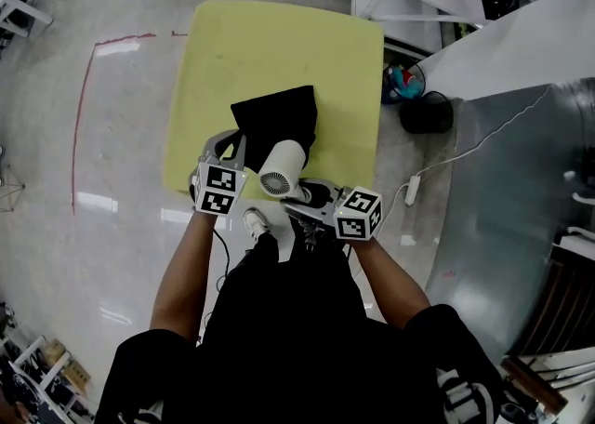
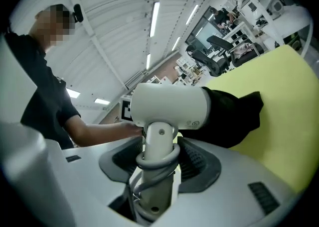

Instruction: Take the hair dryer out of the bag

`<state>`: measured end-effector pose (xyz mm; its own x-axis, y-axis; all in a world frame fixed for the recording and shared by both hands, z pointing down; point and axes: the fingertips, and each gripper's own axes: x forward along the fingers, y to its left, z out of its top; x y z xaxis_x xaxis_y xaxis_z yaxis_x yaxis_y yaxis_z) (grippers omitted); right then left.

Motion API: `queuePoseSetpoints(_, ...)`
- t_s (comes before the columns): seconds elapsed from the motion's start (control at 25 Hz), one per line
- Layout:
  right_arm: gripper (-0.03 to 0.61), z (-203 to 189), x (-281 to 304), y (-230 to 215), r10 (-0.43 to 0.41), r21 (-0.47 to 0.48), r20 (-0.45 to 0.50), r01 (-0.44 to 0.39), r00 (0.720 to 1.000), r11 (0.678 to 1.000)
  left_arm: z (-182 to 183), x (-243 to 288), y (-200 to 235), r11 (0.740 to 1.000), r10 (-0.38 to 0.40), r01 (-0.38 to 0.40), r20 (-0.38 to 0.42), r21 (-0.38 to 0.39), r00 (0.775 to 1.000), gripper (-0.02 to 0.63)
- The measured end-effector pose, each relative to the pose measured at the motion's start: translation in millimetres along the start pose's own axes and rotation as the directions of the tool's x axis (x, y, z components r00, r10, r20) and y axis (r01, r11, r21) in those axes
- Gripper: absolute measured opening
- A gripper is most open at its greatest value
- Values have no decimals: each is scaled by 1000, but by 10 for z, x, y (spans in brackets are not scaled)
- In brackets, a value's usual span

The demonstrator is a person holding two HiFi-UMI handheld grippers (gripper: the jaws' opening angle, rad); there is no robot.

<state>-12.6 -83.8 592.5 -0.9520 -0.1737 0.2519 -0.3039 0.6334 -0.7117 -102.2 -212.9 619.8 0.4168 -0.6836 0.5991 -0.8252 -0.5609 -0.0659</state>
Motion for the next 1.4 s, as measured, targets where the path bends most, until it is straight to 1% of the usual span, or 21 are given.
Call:
queuePoseSetpoints(0.12, 216, 127, -116, 208, 19, -20, 64, -17, 998, 1000, -86, 7, -191, 999, -32, 32, -12, 3, 999, 15)
queuePoseSetpoints(0.24, 216, 308, -234, 336, -7, -53, 140, 14, 990, 998, -196, -37, -418, 997, -77, 77, -31, -18, 997, 18)
queuePoseSetpoints(0.28, 216, 379, -275, 361, -23, -66, 167, 35, 986, 997, -228, -68, -498, 995, -94, 93, -32, -30, 995, 26)
queuePoseSetpoints(0.36, 216, 529, -363, 384, -60, -86, 221, 81, 973, 993, -273, -146, -673, 990, -135, 133, -24, -48, 991, 80)
queuePoseSetpoints(0.52, 216, 829, -534, 342, -138, -104, 322, 180, 936, 978, -358, -308, -1062, 971, -235, 234, -18, -49, 972, 100)
queuePoseSetpoints(0.6, 216, 948, -612, 290, -182, -110, 366, 237, 912, 965, -416, -385, -1246, 959, -283, 283, -27, -24, 959, 144)
queuePoseSetpoints(0.68, 216, 1056, -678, 239, -234, -118, 401, 303, 886, 946, -459, -471, -1352, 953, -304, 304, -25, -12, 952, 158)
queuePoseSetpoints(0.72, 216, 1105, -707, 221, -262, -120, 415, 338, 871, 933, -453, -527, -1362, 953, -301, 301, -11, -23, 953, 160)
queuePoseSetpoints(0.8, 216, 1189, -756, 206, -306, -121, 441, 393, 844, 911, -362, -668, -1278, 960, -268, 271, 50, -75, 962, 160)
queuePoseSetpoints(0.88, 216, 1277, -785, 235, -329, -122, 475, 432, 816, 894, -189, -822, -1071, 965, -208, 225, 132, -132, 969, 158)
queuePoseSetpoints(0.96, 216, 1387, -797, 280, -341, -132, 512, 465, 788, 876, 34, -946, -812, 968, -143, 181, 208, -174, 968, 150)
queuePoseSetpoints(1.0, 216, 1440, -805, 302, -348, -139, 527, 482, 776, 865, 154, -998, -689, 968, -112, 161, 242, -191, 964, 133)
queuePoseSetpoints(1.12, 216, 1522, -840, 402, -379, -166, 558, 547, 738, 820, 482, -1202, -398, 966, -25, 108, 333, -235, 943, 62)
queuePoseSetpoints(1.24, 216, 1573, -860, 543, -410, -197, 585, 612, 700, 766, 766, -1457, -180, 962, 42, 74, 409, -264, 912, 14)
queuePoseSetpoints(1.32, 216, 1667, -879, 611, -422, -216, 612, 655, 669, 724, 967, -1581, -49, 962, 72, 60, 454, -268, 888, 11)
queuePoseSetpoints(1.4, 216, 1750, -917, 678, -431, -227, 638, 690, 639, 688, 1123, -1680, 38, 962, 95, 44, 485, -269, 869, 9)
